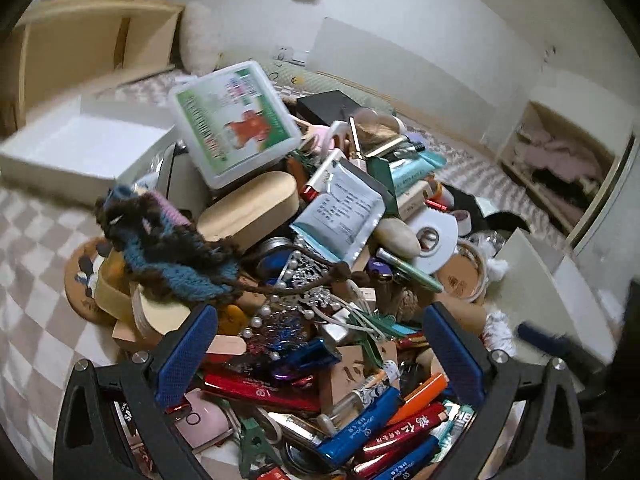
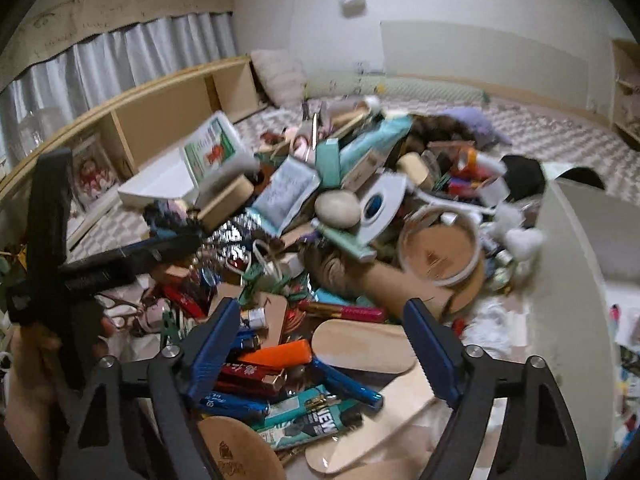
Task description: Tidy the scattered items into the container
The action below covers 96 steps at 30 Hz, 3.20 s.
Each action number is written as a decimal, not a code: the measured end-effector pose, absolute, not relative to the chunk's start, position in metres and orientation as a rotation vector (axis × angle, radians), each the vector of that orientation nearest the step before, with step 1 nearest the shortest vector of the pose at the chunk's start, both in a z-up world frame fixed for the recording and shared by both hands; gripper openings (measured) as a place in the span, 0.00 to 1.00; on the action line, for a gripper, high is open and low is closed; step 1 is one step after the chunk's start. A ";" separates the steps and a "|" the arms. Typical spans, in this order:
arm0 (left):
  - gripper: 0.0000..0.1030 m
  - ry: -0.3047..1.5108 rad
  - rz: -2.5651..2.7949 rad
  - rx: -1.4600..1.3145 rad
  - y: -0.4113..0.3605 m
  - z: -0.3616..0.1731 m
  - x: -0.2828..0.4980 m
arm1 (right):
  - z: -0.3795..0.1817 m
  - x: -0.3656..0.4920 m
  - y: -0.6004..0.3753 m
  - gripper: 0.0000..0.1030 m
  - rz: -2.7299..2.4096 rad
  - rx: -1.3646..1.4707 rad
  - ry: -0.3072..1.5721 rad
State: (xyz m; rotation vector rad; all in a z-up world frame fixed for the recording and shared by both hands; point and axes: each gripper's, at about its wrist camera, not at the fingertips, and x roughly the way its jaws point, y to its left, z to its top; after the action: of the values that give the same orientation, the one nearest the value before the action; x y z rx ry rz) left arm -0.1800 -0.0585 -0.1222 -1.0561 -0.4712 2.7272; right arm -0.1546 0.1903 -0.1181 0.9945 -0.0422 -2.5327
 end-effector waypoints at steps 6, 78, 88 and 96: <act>0.99 -0.607 2.715 -1.082 -0.078 -0.129 -0.184 | -0.143 -0.170 0.171 0.59 -2.444 1.064 -0.021; 0.04 -0.367 2.590 -1.129 -0.071 -0.150 -0.190 | -0.122 -0.223 0.279 0.10 -2.402 0.922 -0.641; 0.04 -0.363 2.616 -0.924 -0.045 -0.120 -0.174 | -0.122 -0.222 0.283 0.10 -2.402 0.914 -0.673; 0.04 -0.342 2.606 -0.864 -0.010 -0.102 -0.177 | -0.108 -0.215 0.287 0.10 -2.400 0.852 -0.710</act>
State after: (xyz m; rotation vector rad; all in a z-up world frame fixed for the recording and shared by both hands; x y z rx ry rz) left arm -0.1774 -0.0104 -0.1016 -0.8636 -0.3423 2.6063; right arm -0.2146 0.2871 -0.1083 0.8517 -0.7104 -2.4000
